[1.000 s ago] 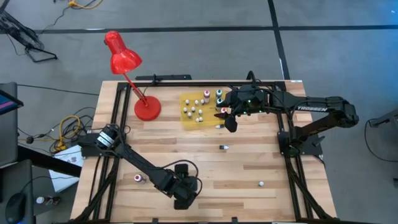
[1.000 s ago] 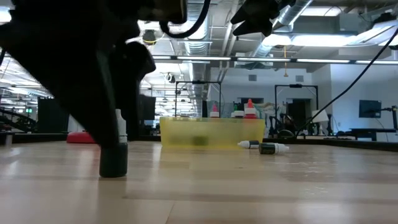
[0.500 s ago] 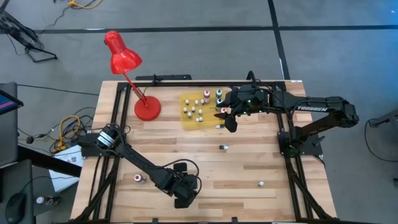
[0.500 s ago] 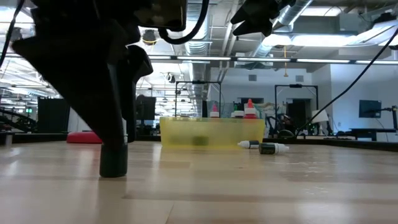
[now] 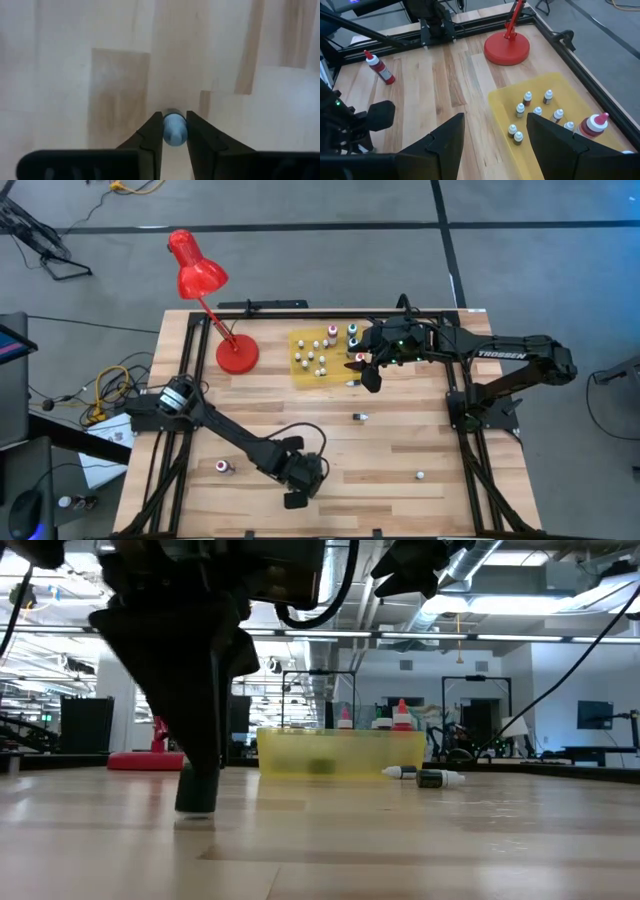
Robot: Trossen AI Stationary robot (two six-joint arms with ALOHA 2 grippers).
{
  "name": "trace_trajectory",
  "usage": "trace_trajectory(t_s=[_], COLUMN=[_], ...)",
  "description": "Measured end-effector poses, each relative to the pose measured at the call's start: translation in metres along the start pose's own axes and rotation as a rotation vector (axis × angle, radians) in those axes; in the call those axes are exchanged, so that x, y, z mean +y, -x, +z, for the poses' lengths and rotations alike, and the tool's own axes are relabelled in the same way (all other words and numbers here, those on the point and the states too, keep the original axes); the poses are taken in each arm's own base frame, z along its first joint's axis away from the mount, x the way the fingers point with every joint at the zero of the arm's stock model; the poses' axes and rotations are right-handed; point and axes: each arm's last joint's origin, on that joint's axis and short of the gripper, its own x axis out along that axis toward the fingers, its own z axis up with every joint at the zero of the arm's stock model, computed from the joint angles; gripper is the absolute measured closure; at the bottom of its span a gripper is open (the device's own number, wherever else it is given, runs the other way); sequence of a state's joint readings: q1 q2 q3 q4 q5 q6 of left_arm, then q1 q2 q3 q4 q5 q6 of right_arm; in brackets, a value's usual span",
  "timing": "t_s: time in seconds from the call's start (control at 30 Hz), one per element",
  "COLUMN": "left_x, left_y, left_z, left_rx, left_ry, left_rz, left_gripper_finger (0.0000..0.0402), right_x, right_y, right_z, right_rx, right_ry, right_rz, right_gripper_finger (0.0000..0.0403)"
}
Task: Pick & Place food coloring
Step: Put the small red food coloring bottle into the yellow bin
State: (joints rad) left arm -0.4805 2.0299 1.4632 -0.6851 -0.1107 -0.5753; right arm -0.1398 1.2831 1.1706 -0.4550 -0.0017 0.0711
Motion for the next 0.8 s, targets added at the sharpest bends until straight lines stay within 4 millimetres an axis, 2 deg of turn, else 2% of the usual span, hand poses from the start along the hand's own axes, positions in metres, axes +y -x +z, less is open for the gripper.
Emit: trace_trajectory(t_s=[0.1,0.2,0.37,0.53,0.8], left_x=[0.009,0.022,0.052,0.1,0.18], left_y=[0.01,0.028,0.058,0.079,0.083], left_z=[0.009,0.019,0.027,0.034,0.05], left_rx=[-0.015,-0.052,-0.093,-0.065,-0.008], left_ry=[-0.016,-0.033,-0.13,-0.109,-0.066], left_rz=[0.036,0.084,0.169,0.261,0.298], left_gripper_finger=[0.0342,0.0351,0.035,0.0345,0.0347], right_x=[0.0,0.0,0.0,0.0,0.0], right_y=[0.0,0.0,0.0,0.0,0.0], right_z=[0.0,0.0,0.0,0.0,0.0], right_rx=[0.0,0.0,0.0,0.0,0.0], right_ry=[0.0,0.0,0.0,0.0,0.0], right_rz=[0.0,0.0,0.0,0.0,0.0], right_gripper_finger=[0.0198,0.0198,0.0198,0.0198,0.0198])
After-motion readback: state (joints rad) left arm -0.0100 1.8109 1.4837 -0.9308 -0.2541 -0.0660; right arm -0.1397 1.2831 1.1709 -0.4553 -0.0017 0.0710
